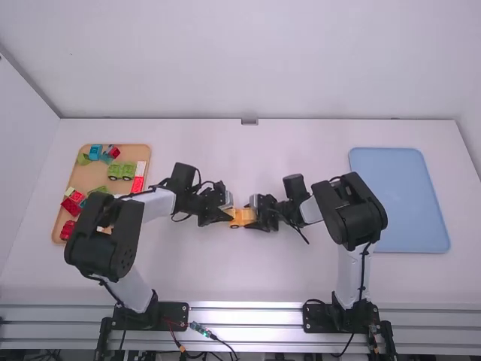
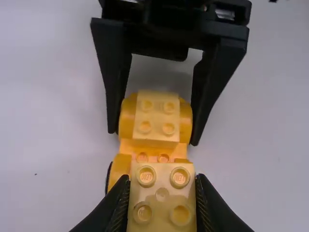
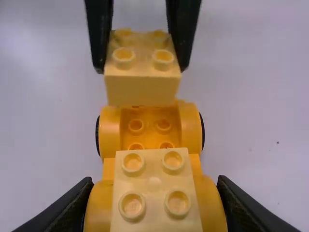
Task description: Assemble lego blocks to make yellow taxi
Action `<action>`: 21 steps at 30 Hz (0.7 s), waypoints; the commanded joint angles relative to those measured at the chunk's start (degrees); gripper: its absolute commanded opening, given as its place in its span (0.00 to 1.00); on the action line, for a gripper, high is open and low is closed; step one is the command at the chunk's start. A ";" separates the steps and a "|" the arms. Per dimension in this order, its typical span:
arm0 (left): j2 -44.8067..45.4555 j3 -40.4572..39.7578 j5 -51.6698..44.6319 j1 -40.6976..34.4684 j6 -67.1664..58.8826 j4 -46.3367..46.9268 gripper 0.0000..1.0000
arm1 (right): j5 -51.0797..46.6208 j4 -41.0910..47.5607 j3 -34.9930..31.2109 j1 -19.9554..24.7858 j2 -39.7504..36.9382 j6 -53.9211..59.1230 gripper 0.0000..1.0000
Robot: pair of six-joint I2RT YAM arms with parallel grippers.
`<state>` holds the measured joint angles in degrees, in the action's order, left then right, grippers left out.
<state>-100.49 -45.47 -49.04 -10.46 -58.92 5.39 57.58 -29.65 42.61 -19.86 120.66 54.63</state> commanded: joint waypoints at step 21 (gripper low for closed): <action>-0.26 3.69 -2.53 -0.79 1.68 -6.91 0.02 | -2.64 1.57 0.68 -2.16 1.08 -2.38 0.50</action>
<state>-100.49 -42.72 -49.87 -10.72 -57.80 -1.54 57.32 -28.49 42.76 -22.44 120.64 53.15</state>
